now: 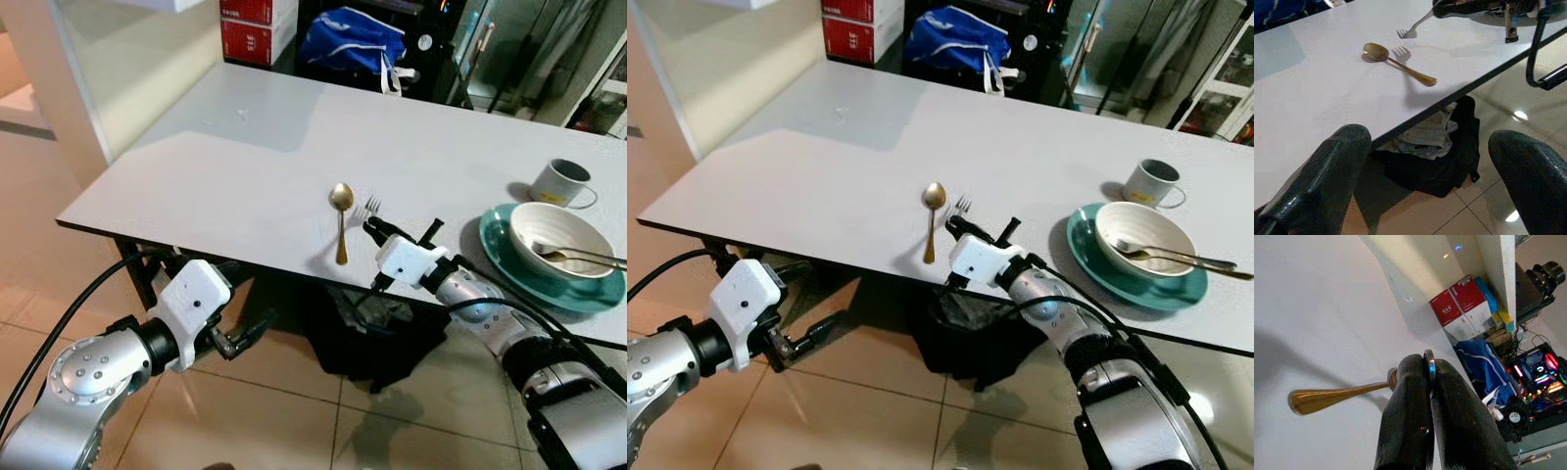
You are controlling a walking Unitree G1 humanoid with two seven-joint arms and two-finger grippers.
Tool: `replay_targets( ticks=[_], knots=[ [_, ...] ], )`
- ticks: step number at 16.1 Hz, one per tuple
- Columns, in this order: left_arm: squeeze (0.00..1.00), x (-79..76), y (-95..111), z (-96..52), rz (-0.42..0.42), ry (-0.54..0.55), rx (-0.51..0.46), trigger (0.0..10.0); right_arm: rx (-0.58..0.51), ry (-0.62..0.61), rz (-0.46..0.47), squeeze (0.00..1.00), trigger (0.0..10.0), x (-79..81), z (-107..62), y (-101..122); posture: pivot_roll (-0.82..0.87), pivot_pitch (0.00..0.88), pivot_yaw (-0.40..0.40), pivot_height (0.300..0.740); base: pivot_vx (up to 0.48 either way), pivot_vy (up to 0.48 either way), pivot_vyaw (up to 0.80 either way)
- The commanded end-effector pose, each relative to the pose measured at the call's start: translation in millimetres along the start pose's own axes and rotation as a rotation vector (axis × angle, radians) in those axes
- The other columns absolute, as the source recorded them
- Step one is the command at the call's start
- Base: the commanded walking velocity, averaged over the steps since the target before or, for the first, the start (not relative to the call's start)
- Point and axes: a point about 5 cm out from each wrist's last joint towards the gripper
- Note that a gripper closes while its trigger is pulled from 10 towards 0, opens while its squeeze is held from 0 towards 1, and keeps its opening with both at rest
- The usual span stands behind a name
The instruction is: Setting the table
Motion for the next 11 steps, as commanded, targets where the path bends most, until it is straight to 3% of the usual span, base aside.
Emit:
replay_targets(
  ticks=[1,7,11],
  knots=[
    [0.0,-3.5,4.3,-1.1,0.004,-0.014,-0.011,10.0,-0.011,0.033,-0.02,0.0,10.0,-0.1,5.6,3.8,0.1,0.043,-0.101,0.74,0.0,0.0,0.0],
    [0.0,-3.8,3.7,-2.7,0.0,-0.011,-0.002,10.0,-0.018,0.089,-0.047,0.0,10.0,2.2,10.2,6.6,0.11,0.048,-0.105,0.74,0.0,0.0,0.0],
    [0.0,-6.8,5.1,-4.2,-0.005,-0.015,0.001,10.0,0.029,0.083,-0.077,0.0,10.0,-6.4,12.9,4.2,0.12,0.063,-0.112,0.74,0.0,0.0,0.0]
  ],
)
Point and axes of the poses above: a point about 5 cm out from each wrist's last joint towards the gripper, its own z axis pointing out of the wrist towards the gripper, its own y axis along the axis of the wrist's last joint, x = y × z, and after that the axes turned 12 degrees about z, right-handed
